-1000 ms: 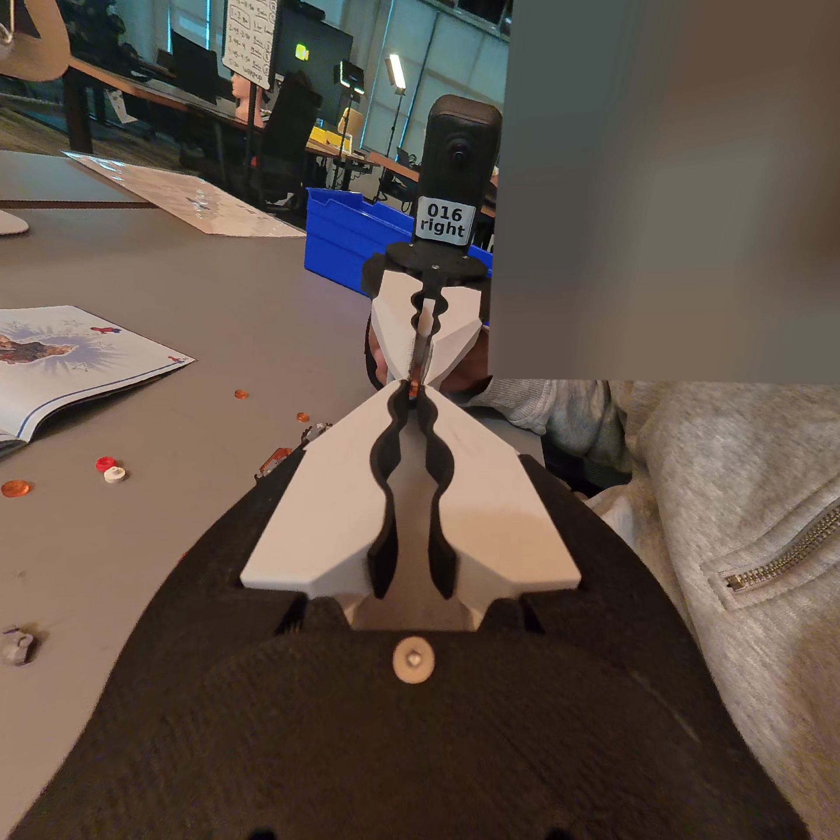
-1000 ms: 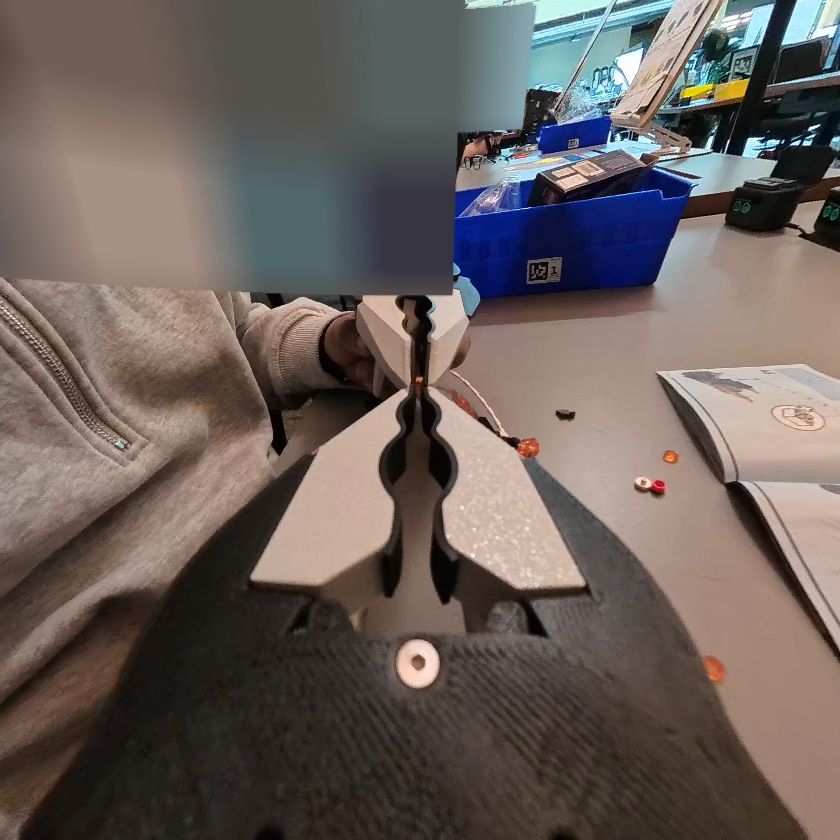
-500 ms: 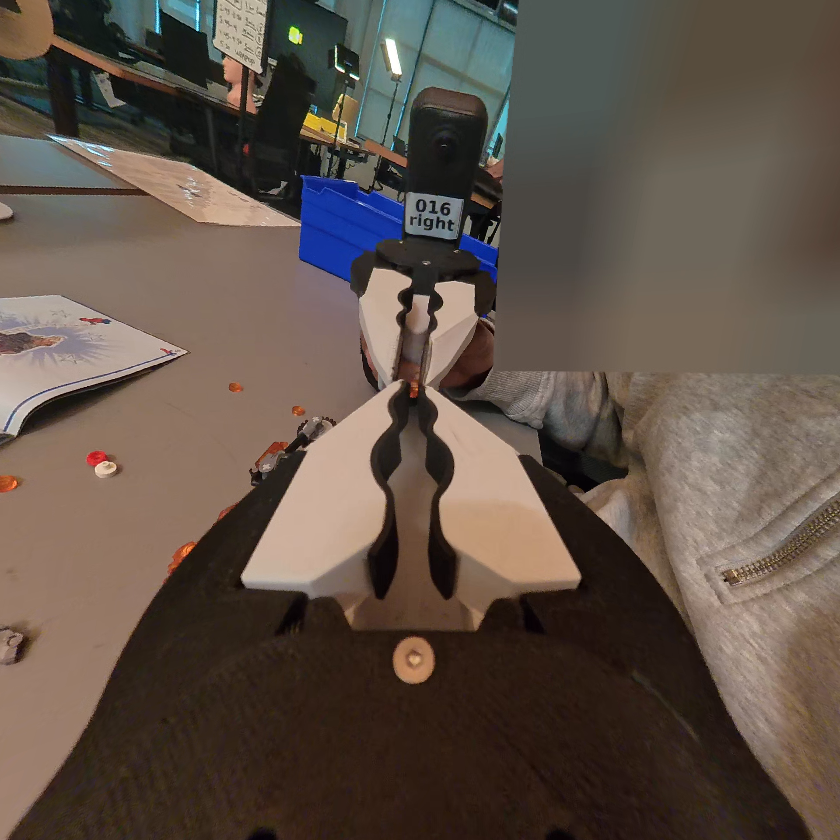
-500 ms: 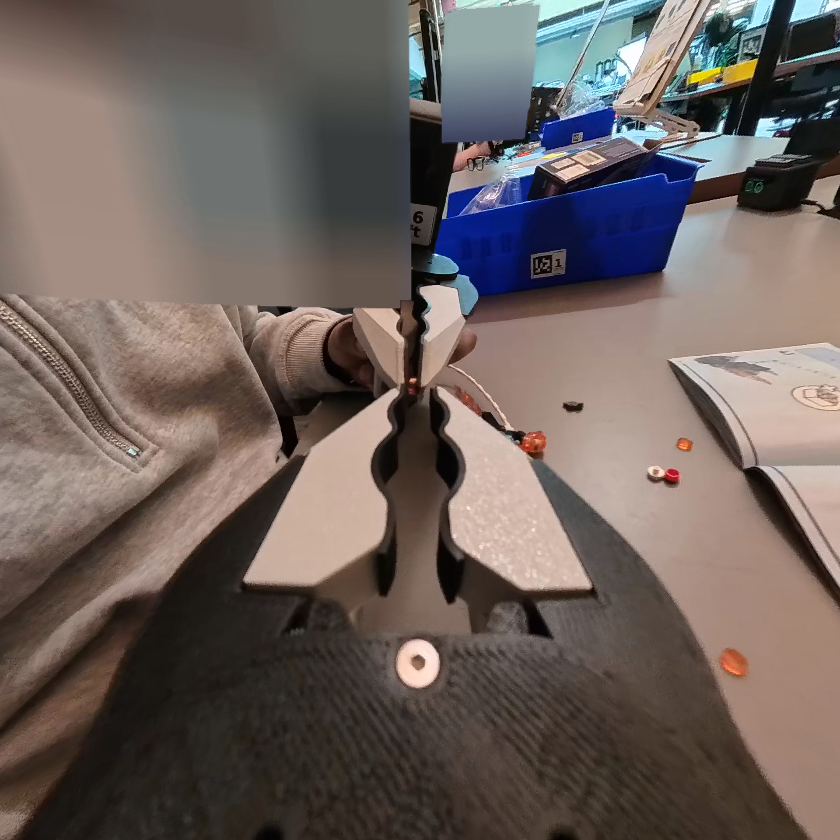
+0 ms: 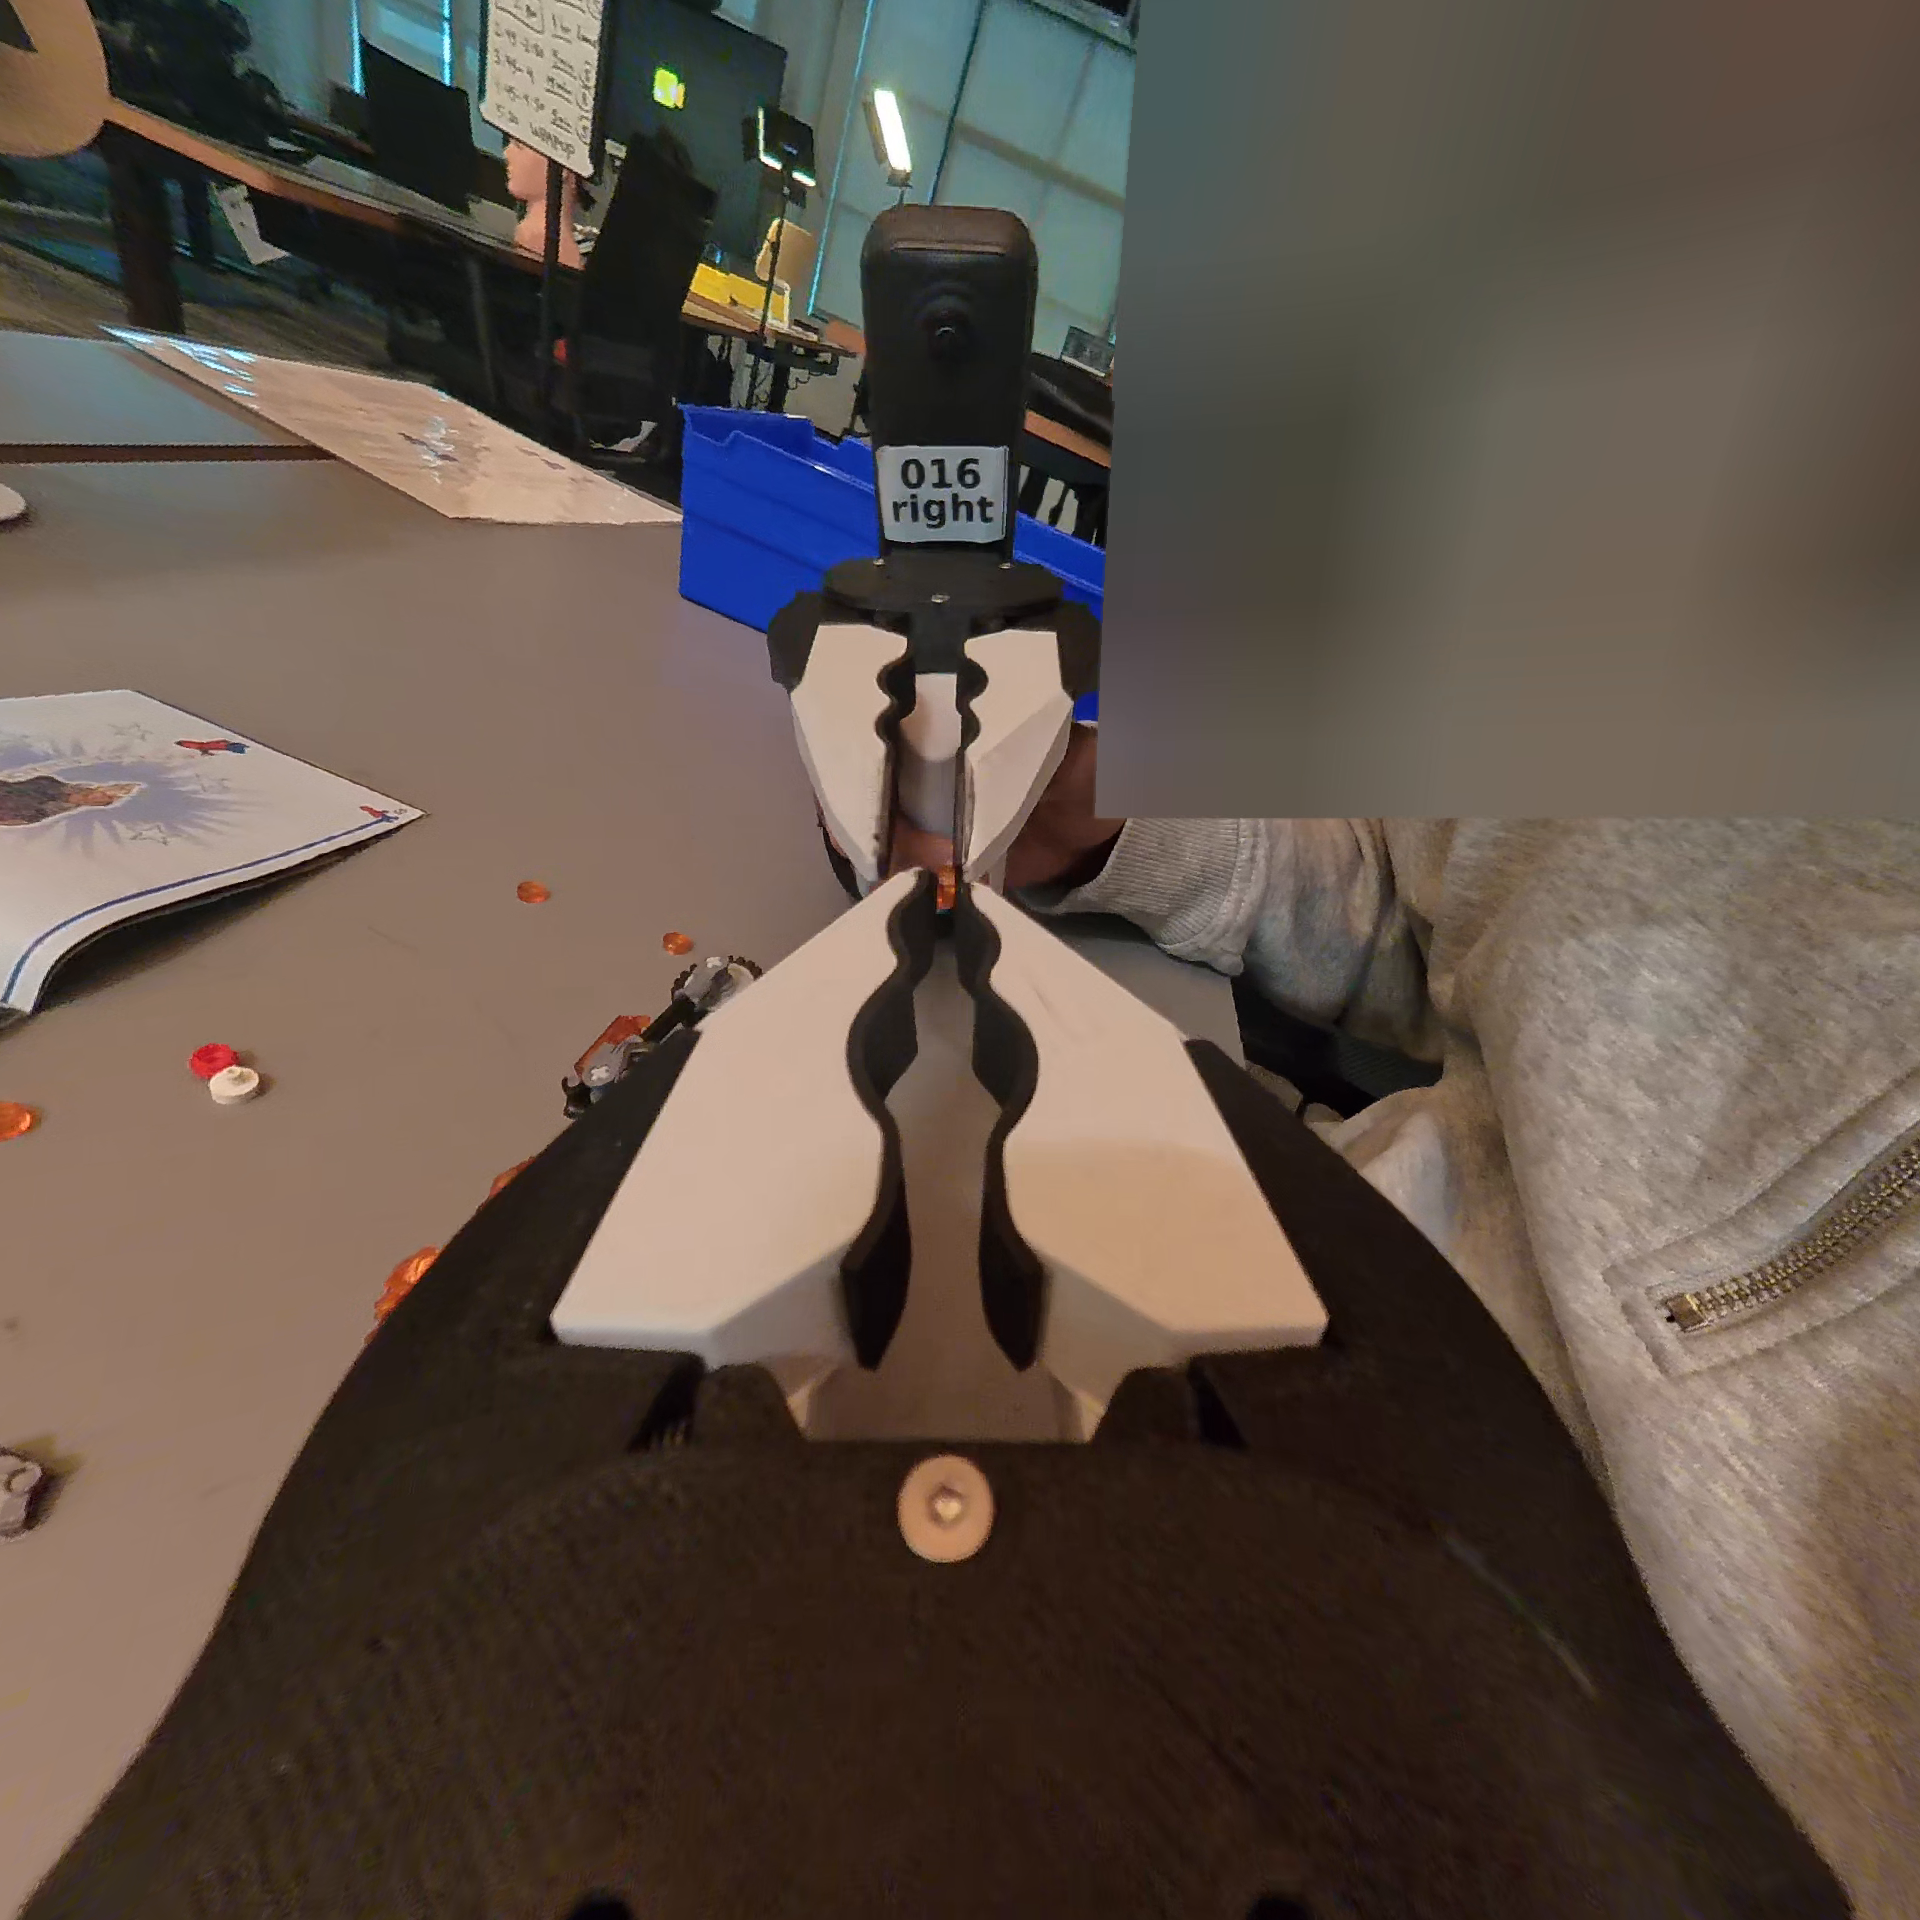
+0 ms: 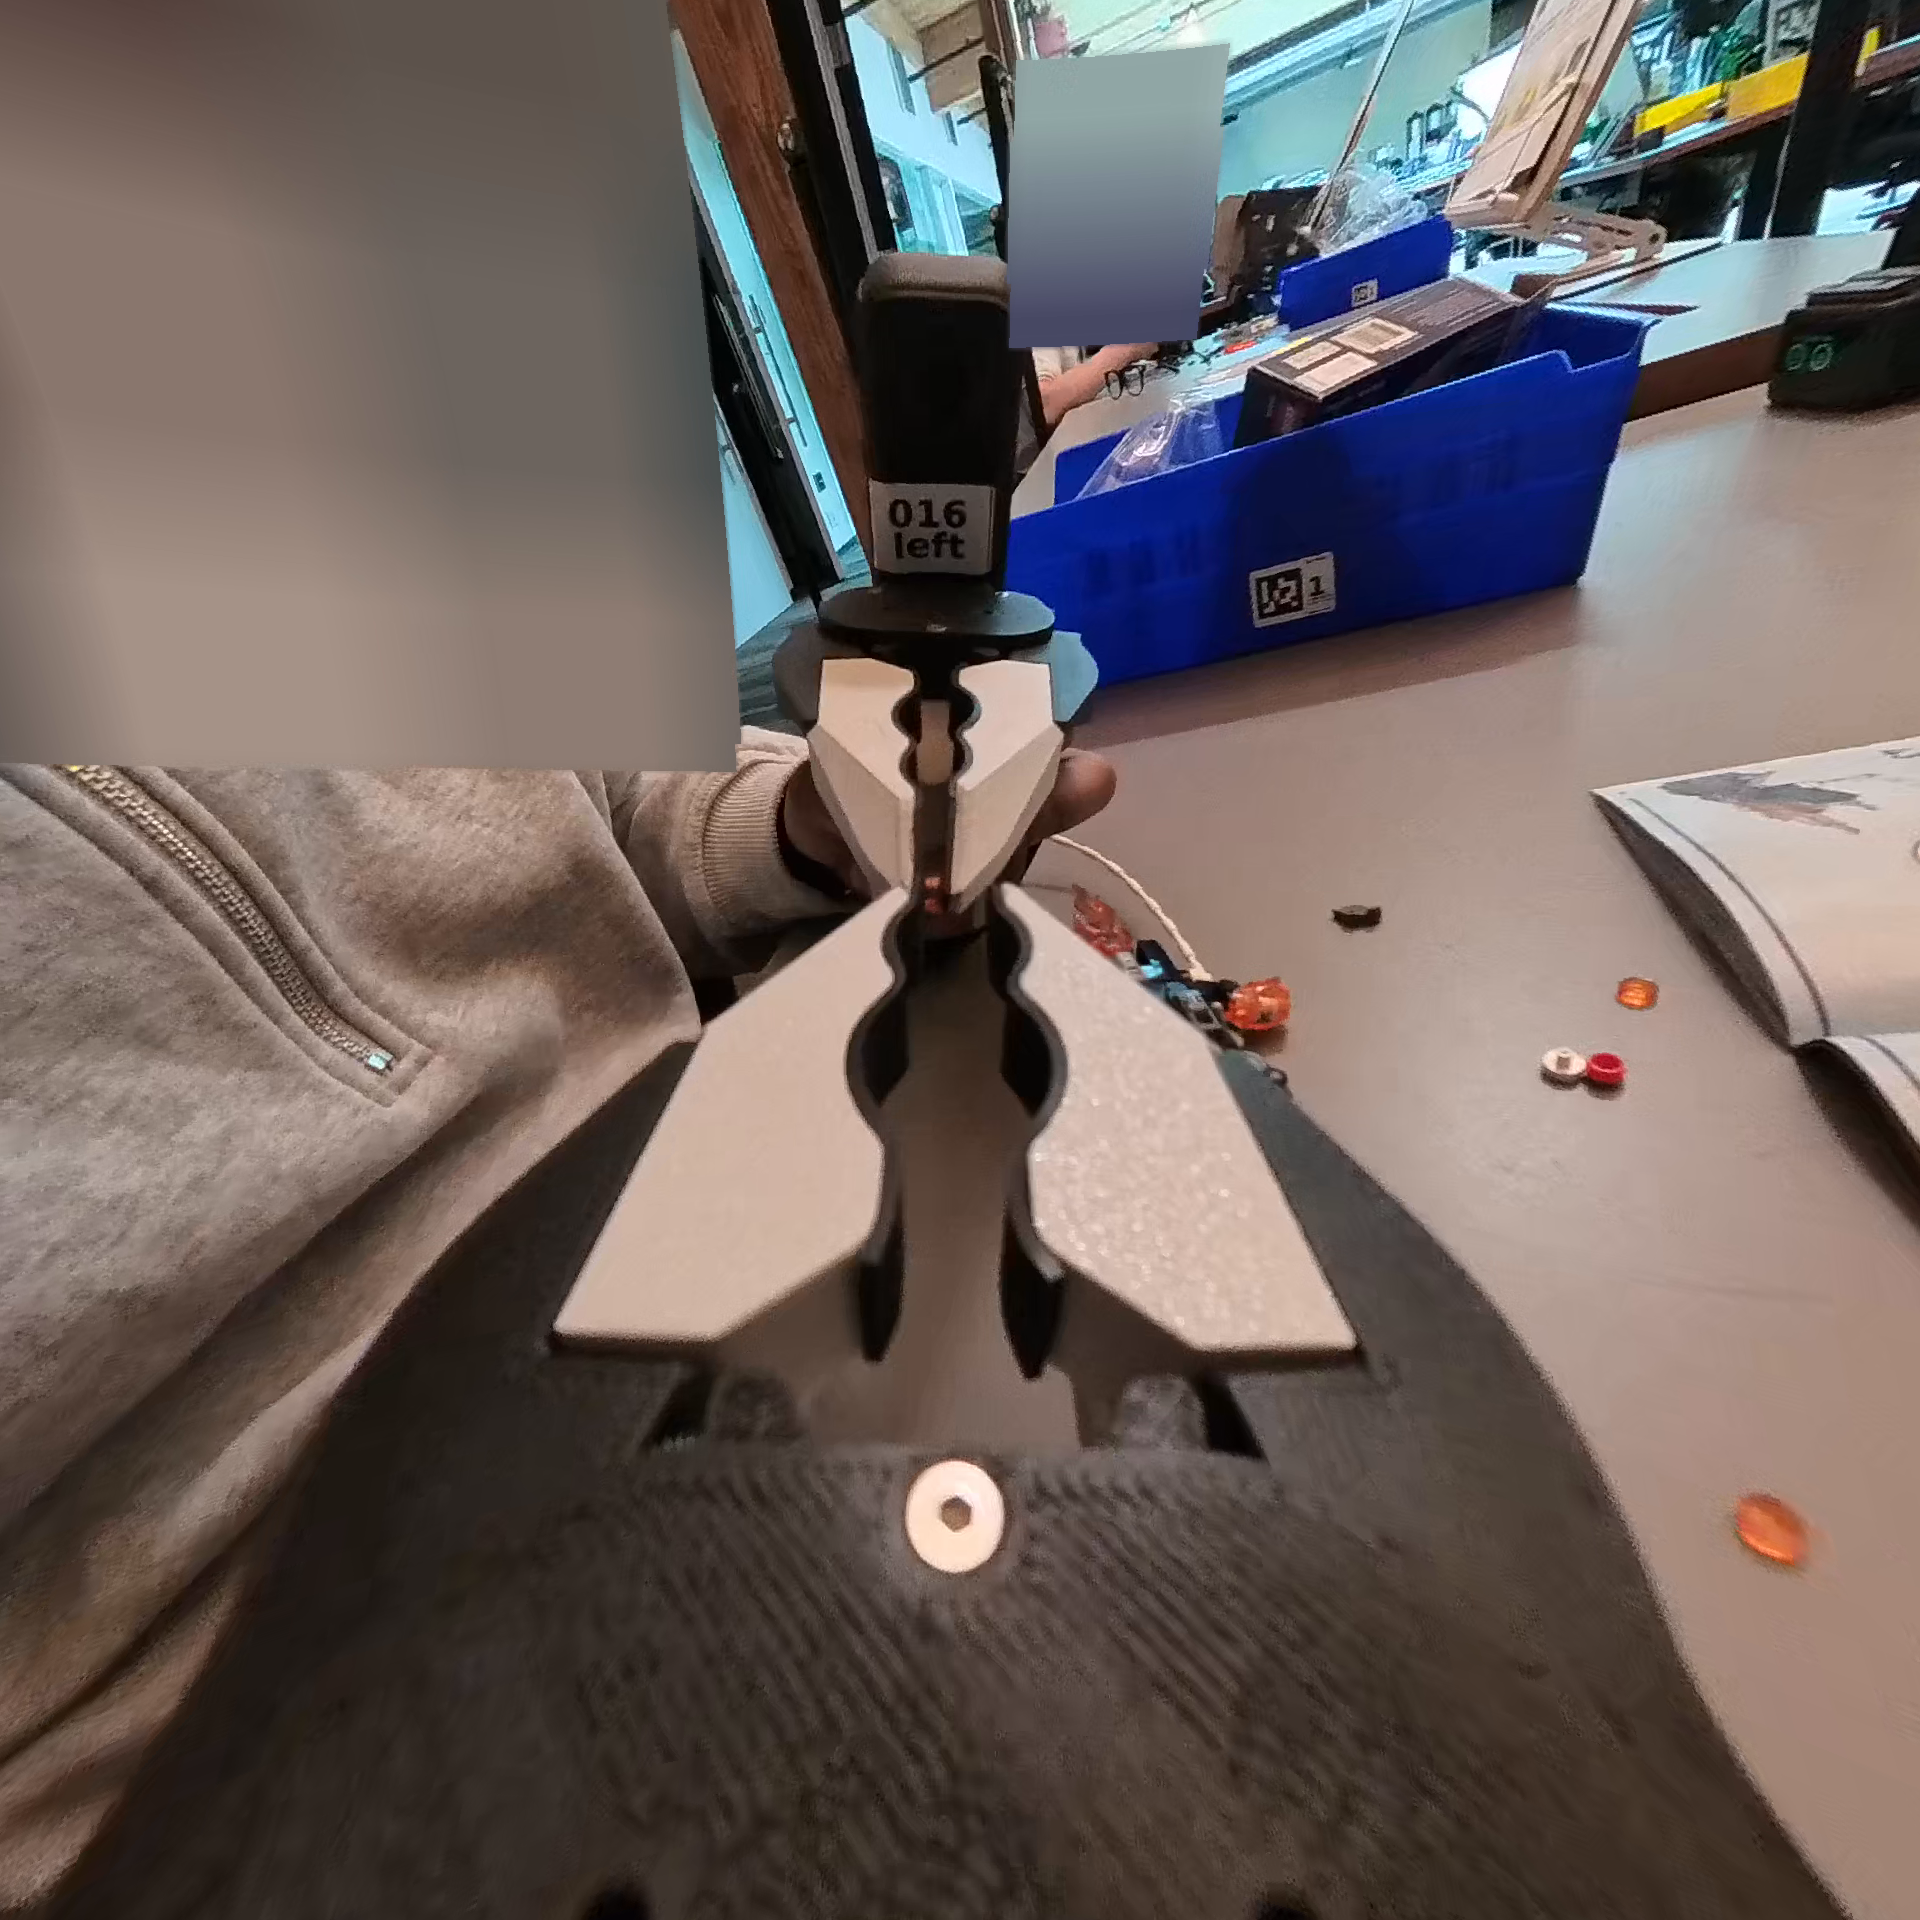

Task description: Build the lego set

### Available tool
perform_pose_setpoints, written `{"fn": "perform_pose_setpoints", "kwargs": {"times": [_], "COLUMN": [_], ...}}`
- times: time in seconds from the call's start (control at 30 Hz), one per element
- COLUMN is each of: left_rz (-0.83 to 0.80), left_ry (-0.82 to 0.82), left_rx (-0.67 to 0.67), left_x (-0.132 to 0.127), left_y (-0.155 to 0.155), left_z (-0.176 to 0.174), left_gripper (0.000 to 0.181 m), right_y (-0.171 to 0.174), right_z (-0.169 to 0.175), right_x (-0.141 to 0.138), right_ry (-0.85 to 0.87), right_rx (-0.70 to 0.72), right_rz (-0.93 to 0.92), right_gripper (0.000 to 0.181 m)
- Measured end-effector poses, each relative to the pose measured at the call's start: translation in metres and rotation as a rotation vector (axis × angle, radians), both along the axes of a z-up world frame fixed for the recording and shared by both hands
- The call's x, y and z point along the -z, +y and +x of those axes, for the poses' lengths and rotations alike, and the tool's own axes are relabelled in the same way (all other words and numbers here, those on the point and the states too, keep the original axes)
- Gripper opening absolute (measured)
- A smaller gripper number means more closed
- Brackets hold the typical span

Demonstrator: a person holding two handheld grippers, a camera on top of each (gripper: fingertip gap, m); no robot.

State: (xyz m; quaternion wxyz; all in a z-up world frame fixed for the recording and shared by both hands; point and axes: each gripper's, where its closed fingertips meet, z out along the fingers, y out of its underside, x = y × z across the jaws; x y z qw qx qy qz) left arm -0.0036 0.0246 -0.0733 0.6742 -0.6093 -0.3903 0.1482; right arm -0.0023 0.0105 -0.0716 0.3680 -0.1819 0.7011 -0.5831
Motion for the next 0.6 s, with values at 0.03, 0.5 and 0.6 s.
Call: {"fn": "perform_pose_setpoints", "kwargs": {"times": [0.03, 0.5, 0.6], "left_rz": [-0.001, 0.036, 0.019], "left_ry": [-0.002, -0.034, -0.053], "left_rx": [0.0, 0.041, 0.029], "left_x": [0.0, 0.003, 0.007], "left_y": [0.0, 0.005, 0.004], "left_z": [0.0, 0.002, 0.0], "left_gripper": [0.0, 0.0, 0.0], "right_y": [0.0, -0.004, -0.007], "right_z": [0.0, -0.006, -0.001], "right_x": [0.0, 0.012, 0.018], "right_ry": [0.004, 0.171, 0.221], "right_rx": [-0.002, 0.083, 0.091], "right_rz": [0.0, -0.006, 0.001], "right_gripper": [0.008, 0.0, 0.0]}}
